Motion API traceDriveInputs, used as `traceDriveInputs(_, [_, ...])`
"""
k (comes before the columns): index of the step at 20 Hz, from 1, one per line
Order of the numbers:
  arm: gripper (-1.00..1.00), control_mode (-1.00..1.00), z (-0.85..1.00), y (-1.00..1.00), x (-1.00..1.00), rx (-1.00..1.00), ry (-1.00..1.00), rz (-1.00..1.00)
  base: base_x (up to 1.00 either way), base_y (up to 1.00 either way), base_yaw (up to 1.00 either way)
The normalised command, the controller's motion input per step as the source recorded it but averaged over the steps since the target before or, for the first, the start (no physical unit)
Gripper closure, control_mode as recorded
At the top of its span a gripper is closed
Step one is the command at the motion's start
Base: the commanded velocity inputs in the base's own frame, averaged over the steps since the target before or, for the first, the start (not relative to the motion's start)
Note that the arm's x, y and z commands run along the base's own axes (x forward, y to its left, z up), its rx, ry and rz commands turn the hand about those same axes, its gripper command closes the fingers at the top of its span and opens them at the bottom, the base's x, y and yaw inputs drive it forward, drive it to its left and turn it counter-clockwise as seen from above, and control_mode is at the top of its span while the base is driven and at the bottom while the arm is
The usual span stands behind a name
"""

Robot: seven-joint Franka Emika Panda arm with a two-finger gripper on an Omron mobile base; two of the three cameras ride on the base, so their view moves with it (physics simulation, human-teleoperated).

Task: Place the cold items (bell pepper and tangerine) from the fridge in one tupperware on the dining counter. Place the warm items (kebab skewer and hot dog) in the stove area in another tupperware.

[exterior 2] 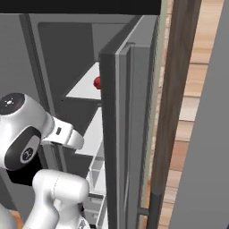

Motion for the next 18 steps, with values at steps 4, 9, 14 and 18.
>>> traceDriveInputs(4, [-1.00, -1.00, 0.32, -0.53, 0.47, 0.22, -0.24, 0.24, 0.00, 0.00, 0.00])
traceDriveInputs(9, [-1.00, -1.00, 0.46, -0.08, 0.59, 0.18, -0.16, 0.06, 0.00, 0.00, 0.00])
traceDriveInputs(14, [-1.00, -1.00, 0.50, 0.07, 0.64, 0.04, -0.09, 0.00, 0.00, 0.00, 0.00])
traceDriveInputs(18, [-1.00, -1.00, 0.46, 0.16, 0.59, 0.00, 0.00, -0.02, 0.00, 0.00, 0.00])
